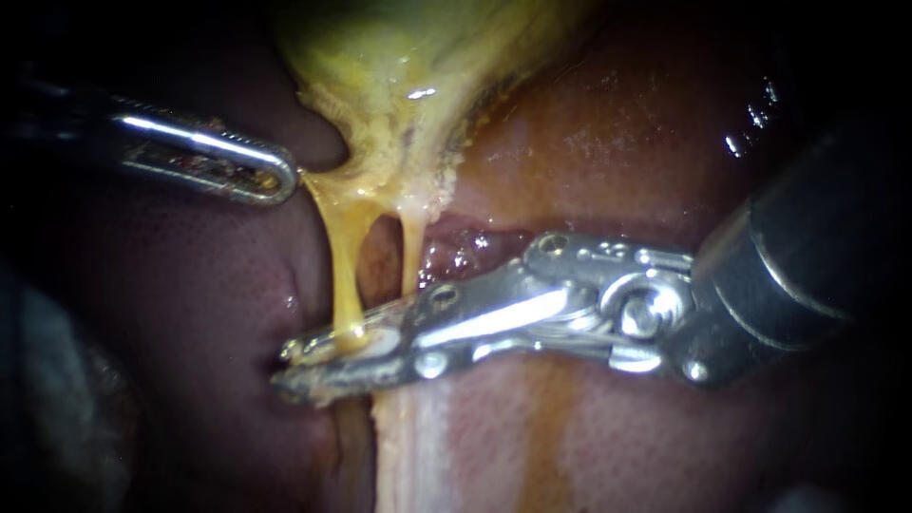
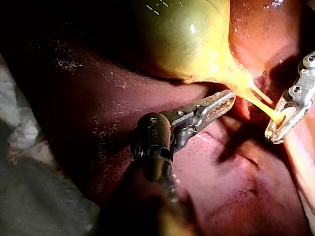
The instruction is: Clipping second clip left tube
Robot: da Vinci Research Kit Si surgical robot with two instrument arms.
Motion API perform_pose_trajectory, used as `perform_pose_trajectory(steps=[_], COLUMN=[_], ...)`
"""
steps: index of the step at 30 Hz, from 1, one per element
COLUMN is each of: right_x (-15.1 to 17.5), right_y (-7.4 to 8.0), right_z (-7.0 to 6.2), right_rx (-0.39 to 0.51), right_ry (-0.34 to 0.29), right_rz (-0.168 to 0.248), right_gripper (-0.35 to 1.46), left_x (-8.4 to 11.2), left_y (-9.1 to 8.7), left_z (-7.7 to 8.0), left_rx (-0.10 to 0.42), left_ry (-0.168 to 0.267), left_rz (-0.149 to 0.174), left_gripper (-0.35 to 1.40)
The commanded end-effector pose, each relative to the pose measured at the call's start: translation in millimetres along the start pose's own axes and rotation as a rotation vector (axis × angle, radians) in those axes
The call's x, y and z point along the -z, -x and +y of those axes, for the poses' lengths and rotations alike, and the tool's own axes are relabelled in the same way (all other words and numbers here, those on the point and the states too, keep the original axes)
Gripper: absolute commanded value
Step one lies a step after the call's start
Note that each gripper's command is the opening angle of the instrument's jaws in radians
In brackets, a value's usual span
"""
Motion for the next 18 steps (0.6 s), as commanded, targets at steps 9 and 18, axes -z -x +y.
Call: perform_pose_trajectory(steps=[9,18], right_x=[0.7,0.7], right_y=[0.7,0.8], right_z=[0.2,0.3], right_rx=[-0.012,-0.012], right_ry=[-0.005,-0.005], right_rz=[-0.001,-0.001], right_gripper=[-0.35,-0.35], left_x=[0.0,0.0], left_y=[0.0,0.0], left_z=[0.0,-0.1], left_rx=[0.0,0.0], left_ry=[0.0,0.0], left_rz=[0.0,0.0], left_gripper=[-0.35,-0.35])
